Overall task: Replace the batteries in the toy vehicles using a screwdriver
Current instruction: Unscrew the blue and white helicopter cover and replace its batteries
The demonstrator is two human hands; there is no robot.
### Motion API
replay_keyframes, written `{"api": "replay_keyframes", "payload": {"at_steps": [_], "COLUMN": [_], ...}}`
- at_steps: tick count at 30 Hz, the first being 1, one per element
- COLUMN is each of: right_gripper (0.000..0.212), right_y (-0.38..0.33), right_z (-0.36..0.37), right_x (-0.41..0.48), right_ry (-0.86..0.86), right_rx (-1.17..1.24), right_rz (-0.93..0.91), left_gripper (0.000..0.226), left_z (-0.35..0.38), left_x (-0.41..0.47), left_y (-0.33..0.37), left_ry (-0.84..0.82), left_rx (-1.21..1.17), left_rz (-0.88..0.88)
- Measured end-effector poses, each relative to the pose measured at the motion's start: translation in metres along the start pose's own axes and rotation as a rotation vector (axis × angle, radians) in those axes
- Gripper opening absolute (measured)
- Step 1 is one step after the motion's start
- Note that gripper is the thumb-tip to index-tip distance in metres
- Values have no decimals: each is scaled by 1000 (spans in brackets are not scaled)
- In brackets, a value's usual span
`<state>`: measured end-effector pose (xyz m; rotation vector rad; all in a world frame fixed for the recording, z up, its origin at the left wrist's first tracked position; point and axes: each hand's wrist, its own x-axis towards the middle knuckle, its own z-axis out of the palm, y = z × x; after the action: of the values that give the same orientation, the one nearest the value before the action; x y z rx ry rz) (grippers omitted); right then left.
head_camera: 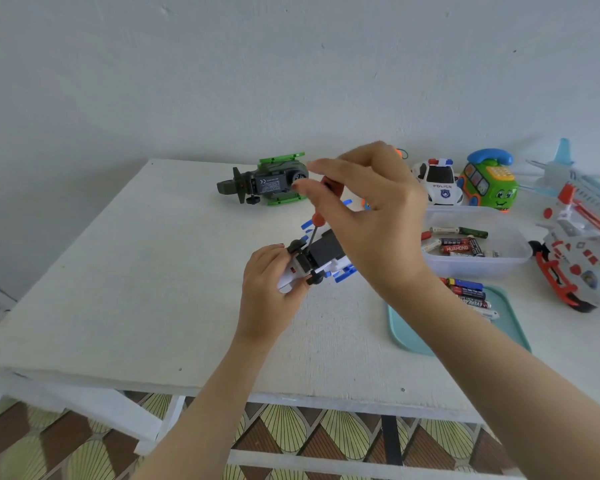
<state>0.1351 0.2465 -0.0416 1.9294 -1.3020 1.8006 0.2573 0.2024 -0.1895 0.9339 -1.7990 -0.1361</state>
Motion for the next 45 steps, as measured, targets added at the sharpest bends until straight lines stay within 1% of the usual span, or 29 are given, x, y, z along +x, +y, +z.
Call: {"api": "replay_keyframes", "payload": {"at_steps": [2,5,8,12,15,18,20,22,24,26,28,30,32,34,37,40,43,45], "right_gripper": [17,23,28,29,27,28,27,29,30,27,23,23,19,23,23,18,21,21], "right_y": [2,3,2,2,6,8,9,7,6,5,5,7,8,8,8,10,9,8], "right_z": [0,-2,-4,-4,-3,-4,-4,-4,-4,-2,-2,-3,-5,-6,-7,-6,-8,-9], "right_x": [-1,-3,-4,-1,-1,-2,-3,-3,-2,-1,-3,-4,-6,-6,-6,-8,-11,-12], "right_ry": [4,-83,-134,-36,-13,-85,-149,-173,-118,-40,-5,-28,-95,-120,-35,36,19,-42], "right_rx": [18,104,97,32,3,81,68,65,38,-5,-29,8,50,33,-1,-9,92,118], "right_rz": [22,89,53,53,87,150,135,108,75,42,33,61,70,58,46,48,141,141], "left_gripper": [31,31,33,31,31,30,29,29,29,30,30,29,30,31,31,33,32,32], "left_z": [0,0,0,0,0,1,1,1,1,0,0,1,1,1,0,0,0,0], "left_x": [0,0,0,0,0,1,1,1,0,1,1,1,0,0,1,1,1,1], "left_y": [0,0,0,0,0,-1,-1,-2,0,1,1,0,-1,-2,-1,0,0,0], "left_ry": [-3,-5,-8,-9,-5,-6,0,-4,-5,4,7,-1,-15,-25,-24,-30,-31,-29], "left_rx": [6,14,9,0,7,8,5,7,6,4,10,16,20,19,18,21,22,25], "left_rz": [-3,-18,-18,-15,-19,-15,-15,-15,-12,-8,-10,-21,-28,-30,-28,-30,-33,-33]}}
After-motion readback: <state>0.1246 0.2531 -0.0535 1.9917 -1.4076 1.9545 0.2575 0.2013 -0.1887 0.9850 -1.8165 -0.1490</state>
